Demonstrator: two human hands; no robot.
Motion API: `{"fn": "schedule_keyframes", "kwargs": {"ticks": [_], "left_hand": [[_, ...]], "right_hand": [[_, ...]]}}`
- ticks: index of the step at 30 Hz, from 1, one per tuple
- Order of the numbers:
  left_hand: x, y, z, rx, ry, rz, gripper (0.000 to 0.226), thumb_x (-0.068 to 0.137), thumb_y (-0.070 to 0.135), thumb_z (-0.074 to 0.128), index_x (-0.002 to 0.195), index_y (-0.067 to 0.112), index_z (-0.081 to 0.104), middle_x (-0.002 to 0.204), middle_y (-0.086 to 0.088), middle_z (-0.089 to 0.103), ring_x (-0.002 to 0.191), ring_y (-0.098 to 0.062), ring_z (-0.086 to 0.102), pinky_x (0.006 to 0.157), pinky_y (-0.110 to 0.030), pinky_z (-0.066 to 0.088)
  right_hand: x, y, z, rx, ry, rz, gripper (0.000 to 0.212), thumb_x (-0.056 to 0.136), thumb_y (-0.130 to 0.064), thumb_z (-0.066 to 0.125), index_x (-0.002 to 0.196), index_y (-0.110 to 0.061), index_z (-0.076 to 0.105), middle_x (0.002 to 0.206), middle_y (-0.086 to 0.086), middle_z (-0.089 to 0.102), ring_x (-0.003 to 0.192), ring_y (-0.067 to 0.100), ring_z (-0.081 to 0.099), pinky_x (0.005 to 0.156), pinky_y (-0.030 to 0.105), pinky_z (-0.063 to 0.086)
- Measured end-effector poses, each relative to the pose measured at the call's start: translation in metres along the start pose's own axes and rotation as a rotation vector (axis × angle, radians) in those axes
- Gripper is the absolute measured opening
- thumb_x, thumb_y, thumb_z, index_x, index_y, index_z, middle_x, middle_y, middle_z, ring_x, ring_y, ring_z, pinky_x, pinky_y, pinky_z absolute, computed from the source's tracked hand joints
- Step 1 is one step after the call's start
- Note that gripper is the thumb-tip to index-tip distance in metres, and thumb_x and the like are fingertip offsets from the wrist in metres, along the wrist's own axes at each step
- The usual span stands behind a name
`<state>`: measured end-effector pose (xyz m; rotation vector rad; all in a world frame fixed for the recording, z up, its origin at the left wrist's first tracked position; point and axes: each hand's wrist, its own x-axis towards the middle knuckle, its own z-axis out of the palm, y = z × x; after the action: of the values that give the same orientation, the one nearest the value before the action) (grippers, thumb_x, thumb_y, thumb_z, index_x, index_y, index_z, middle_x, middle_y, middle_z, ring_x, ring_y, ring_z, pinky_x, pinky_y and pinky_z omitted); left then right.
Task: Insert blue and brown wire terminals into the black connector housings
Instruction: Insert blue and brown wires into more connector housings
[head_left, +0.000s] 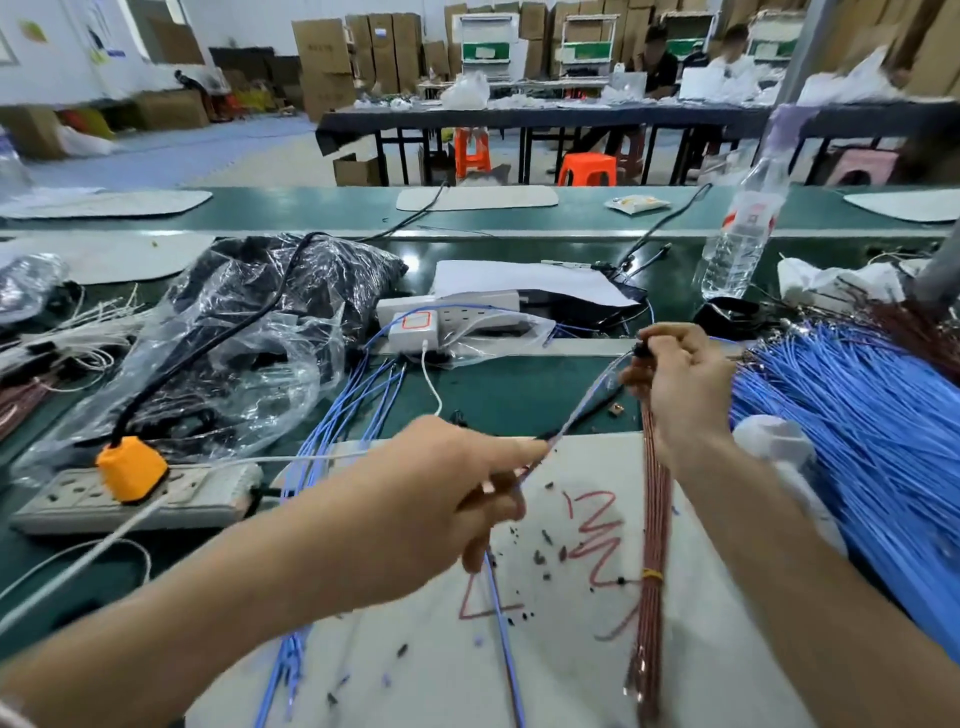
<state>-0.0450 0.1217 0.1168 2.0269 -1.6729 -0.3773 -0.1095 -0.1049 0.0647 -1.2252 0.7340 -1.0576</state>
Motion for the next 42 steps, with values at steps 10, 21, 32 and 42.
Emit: {"fn": "schedule_keyframes", "kwargs": {"ticks": [10,21,32,42], "left_hand": [[-0.004,-0.024,0.028,0.138,-0.036,-0.225,0.025,0.095,0.027,0.052,0.118,0.025,0.063,0.107,0.005,0.066,0.094,-0.009,0.059,0.080,-0.016,0.038],[0.014,-0.130,0.018,0.639,0.008,-0.652,0.017,0.092,0.008,0.048,0.107,0.011,0.054,0.110,-0.010,0.051,0.104,-0.029,0.053,0.081,-0.039,0.046],[0.006,-0.106,-0.030,0.609,0.074,-0.617,0.008,0.083,0.014,0.056,0.081,0.019,0.063,0.088,-0.002,0.066,0.082,-0.022,0.061,0.067,-0.031,0.049],[0.014,-0.105,0.003,0.594,-0.050,-0.569,0.007,0.086,0.031,0.059,0.088,0.024,0.060,0.099,0.001,0.061,0.094,-0.023,0.059,0.072,-0.029,0.046]], "right_hand": [[-0.017,0.042,0.068,-0.733,-0.706,0.004,0.035,0.086,-0.019,0.069,0.120,-0.015,0.065,0.116,0.007,0.067,0.105,0.017,0.062,0.095,0.027,0.046],[-0.047,0.071,0.070,-1.019,-0.638,-0.273,0.038,0.087,-0.011,0.055,0.123,-0.020,0.061,0.145,0.006,0.038,0.135,0.023,0.030,0.106,0.040,0.037],[-0.063,0.067,0.061,-0.814,-0.567,-0.461,0.016,0.091,-0.011,0.058,0.098,-0.012,0.072,0.130,0.004,0.053,0.129,0.019,0.037,0.106,0.030,0.032],[-0.069,0.077,0.061,-0.853,-0.655,-0.539,0.017,0.090,-0.019,0.061,0.095,-0.010,0.075,0.119,0.003,0.059,0.122,0.019,0.041,0.105,0.030,0.031]]}}
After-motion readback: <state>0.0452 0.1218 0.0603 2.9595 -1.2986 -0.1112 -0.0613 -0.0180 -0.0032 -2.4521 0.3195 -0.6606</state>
